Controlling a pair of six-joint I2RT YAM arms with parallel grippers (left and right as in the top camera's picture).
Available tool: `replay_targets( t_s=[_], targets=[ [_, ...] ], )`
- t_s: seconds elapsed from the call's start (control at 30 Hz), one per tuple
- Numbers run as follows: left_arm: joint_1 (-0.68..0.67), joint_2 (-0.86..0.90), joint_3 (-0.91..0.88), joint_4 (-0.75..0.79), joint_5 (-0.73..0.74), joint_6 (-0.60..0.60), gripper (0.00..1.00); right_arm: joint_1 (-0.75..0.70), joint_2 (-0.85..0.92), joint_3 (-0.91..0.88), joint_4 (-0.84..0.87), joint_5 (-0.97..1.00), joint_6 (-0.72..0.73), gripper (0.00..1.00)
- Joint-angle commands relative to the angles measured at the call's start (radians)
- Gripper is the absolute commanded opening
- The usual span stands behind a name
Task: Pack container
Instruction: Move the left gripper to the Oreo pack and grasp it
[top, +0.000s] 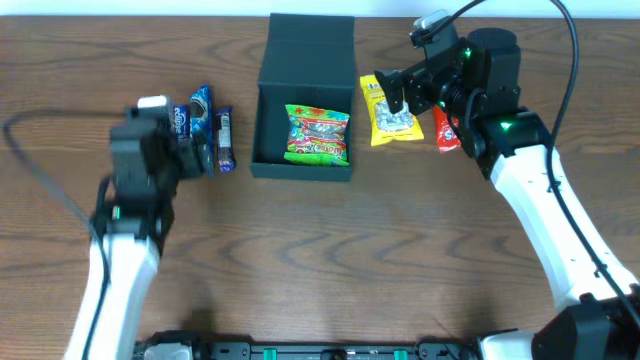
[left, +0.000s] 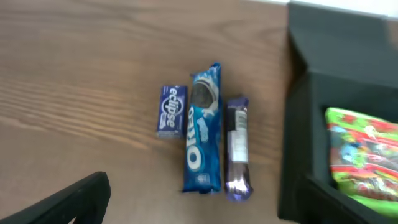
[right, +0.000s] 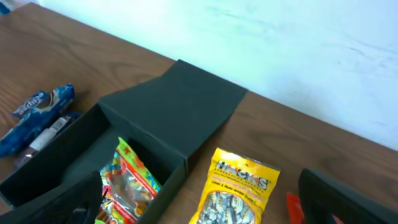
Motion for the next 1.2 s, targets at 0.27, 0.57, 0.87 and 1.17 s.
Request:
replay_targets(
  t_s=[0.27, 0.57, 0.87, 1.17],
  targets=[
    [-0.003, 0.509, 0.436, -0.126, -0.051, 0.01, 0.95, -0.01, -0.005, 0.008, -0.026, -0.003, -0.014, 0.99],
    [-0.003, 0.739, 0.52, -0.14, 0.06, 0.002, 0.95, -0.01, -0.005, 0.007, -0.099, -0.003, -0.014, 0.99],
    [-0.003, 0.797, 0.52, -0.089, 0.107, 0.002, 0.95, -0.01, -0.005, 0.007, -0.122, -0.003, -0.014, 0.99],
    [-0.002, 0.804, 0.519, -0.028, 0.087, -0.008, 0.8, -0.01, -0.005, 0.007, -0.148, -0.003, -0.014, 0.99]
  ],
)
